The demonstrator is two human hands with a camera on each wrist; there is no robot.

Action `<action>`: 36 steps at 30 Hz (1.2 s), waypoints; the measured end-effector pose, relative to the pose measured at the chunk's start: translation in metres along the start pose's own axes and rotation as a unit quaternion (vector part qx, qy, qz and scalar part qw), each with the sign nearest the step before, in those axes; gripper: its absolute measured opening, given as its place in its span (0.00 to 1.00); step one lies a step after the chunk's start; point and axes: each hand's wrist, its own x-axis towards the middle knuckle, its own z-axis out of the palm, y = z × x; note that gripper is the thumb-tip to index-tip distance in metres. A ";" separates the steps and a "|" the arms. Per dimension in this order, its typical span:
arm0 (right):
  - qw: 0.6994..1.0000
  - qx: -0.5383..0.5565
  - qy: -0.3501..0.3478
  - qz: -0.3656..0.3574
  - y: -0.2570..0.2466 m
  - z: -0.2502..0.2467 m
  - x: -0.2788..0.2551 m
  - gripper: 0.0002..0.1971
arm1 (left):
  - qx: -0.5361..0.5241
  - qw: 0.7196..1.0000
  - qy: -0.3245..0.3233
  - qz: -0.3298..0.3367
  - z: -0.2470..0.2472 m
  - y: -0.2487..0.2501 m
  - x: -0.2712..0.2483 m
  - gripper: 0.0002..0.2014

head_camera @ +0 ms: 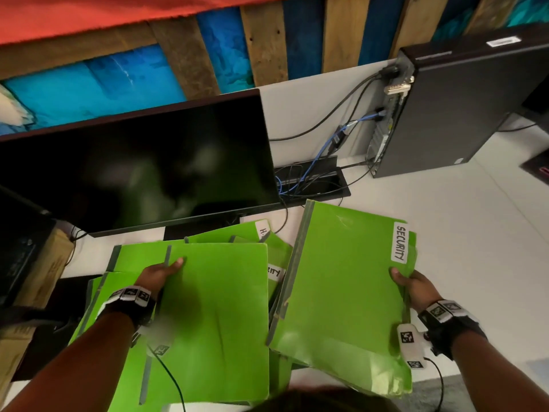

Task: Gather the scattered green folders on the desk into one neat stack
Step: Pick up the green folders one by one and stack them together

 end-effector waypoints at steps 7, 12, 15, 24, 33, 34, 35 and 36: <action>0.999 0.038 0.034 0.006 0.009 -0.025 -0.013 0.39 | -0.024 0.999 -0.026 0.020 0.017 0.018 -0.007 0.32; 0.999 -0.001 0.043 0.016 0.021 -0.033 -0.002 0.57 | 0.159 0.987 0.026 -0.006 0.049 0.015 -0.014 0.37; 0.999 -0.010 0.052 0.000 0.029 -0.036 0.007 0.59 | 0.164 0.986 0.030 0.001 0.055 0.013 -0.012 0.37; 0.998 -0.018 0.053 0.026 0.019 -0.033 0.004 0.29 | 0.021 0.997 -0.054 -0.044 0.037 -0.013 -0.028 0.33; 0.999 -0.019 0.038 0.015 0.020 -0.035 0.004 0.24 | 0.004 0.999 -0.049 0.001 0.035 -0.039 -0.023 0.47; 0.999 -0.020 0.040 0.016 0.020 -0.035 0.004 0.24 | 0.007 0.999 -0.050 0.009 0.038 -0.030 -0.036 0.45; 0.999 -0.023 0.035 0.015 0.020 -0.035 0.004 0.23 | 0.012 0.998 -0.061 0.009 0.038 -0.027 -0.042 0.43; 0.999 -0.025 0.032 0.014 0.020 -0.035 0.003 0.23 | 0.012 0.997 -0.075 0.005 0.038 -0.019 -0.052 0.41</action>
